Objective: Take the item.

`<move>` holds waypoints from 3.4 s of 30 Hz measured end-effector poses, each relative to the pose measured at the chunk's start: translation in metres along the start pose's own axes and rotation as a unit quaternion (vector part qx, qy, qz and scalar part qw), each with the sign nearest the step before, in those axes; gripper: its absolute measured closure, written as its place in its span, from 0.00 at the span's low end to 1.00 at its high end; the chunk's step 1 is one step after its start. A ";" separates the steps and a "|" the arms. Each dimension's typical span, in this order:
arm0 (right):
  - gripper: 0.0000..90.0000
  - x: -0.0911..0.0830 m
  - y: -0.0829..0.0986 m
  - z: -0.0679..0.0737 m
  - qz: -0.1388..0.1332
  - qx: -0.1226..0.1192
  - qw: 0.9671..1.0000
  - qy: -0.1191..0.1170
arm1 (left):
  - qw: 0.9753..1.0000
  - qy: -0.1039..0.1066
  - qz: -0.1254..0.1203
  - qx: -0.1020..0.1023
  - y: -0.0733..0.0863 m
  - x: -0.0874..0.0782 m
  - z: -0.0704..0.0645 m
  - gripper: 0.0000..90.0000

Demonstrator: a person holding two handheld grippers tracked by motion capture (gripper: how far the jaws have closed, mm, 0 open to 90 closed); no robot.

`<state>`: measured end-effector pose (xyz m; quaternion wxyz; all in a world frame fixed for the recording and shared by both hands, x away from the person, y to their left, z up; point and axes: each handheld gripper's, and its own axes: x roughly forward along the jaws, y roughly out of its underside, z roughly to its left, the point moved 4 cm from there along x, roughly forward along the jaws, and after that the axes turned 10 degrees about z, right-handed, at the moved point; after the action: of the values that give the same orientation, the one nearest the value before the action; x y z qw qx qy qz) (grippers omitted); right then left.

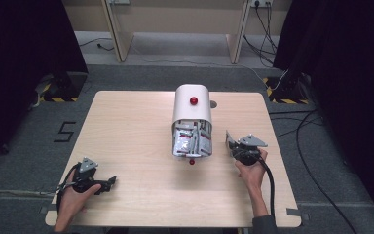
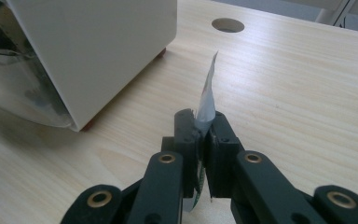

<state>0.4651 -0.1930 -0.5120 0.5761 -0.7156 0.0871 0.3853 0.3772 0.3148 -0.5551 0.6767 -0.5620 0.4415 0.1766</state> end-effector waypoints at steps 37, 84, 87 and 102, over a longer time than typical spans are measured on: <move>0.78 0.003 0.005 -0.014 0.013 0.046 0.999 -0.001 | 1.000 0.000 0.000 0.000 0.000 0.000 0.000 0.00; 0.45 0.014 0.018 -0.027 0.088 0.043 0.994 0.055 | 1.000 0.000 0.000 0.000 0.000 0.000 0.000 0.00; 0.42 0.015 0.018 -0.026 0.092 0.042 0.993 0.055 | 1.000 0.000 0.000 0.000 0.000 0.000 0.000 0.00; 0.36 0.014 0.017 -0.025 0.098 0.050 0.992 0.053 | 1.000 0.000 0.000 0.000 0.000 0.000 0.000 0.00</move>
<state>0.4763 -0.2158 -0.5333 0.5652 -0.6933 0.2068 0.3965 0.3769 0.3149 -0.5551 0.6766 -0.5621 0.4417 0.1767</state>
